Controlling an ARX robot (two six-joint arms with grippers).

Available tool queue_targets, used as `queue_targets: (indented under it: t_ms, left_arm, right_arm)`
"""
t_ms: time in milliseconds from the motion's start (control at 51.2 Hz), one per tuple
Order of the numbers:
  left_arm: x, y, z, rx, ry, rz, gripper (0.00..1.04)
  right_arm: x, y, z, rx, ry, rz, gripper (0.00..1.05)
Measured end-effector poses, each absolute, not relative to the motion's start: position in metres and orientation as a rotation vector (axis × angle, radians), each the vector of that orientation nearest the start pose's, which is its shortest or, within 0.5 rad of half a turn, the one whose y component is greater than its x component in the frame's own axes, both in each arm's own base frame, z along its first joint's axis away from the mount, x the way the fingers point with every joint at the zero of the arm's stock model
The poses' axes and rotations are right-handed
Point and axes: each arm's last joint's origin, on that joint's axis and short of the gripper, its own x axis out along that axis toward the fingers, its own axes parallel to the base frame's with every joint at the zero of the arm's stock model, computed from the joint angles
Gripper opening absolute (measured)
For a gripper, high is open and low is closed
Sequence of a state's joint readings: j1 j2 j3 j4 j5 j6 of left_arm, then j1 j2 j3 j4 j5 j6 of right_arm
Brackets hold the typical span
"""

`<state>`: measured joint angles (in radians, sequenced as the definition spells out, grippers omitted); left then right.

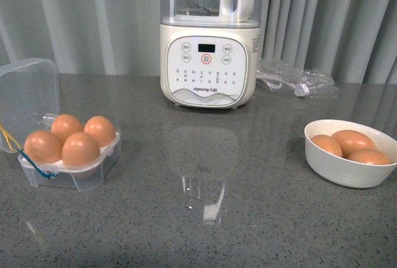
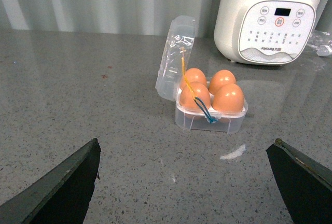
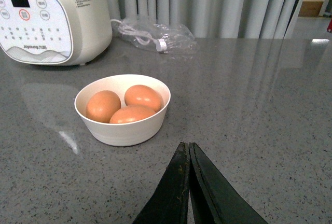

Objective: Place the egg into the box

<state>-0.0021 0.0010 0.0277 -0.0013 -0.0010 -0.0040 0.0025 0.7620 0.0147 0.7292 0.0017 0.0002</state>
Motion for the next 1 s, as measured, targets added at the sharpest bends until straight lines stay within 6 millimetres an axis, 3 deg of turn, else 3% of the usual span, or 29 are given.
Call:
queue_targets:
  t_ms: [997]
  left_arm:
    - [0.096,0.000,0.173,-0.004,-0.025,-0.001,0.98]
  right_arm:
    - [0.113,0.000,0.168,0.000,-0.007,0.001,0.03]
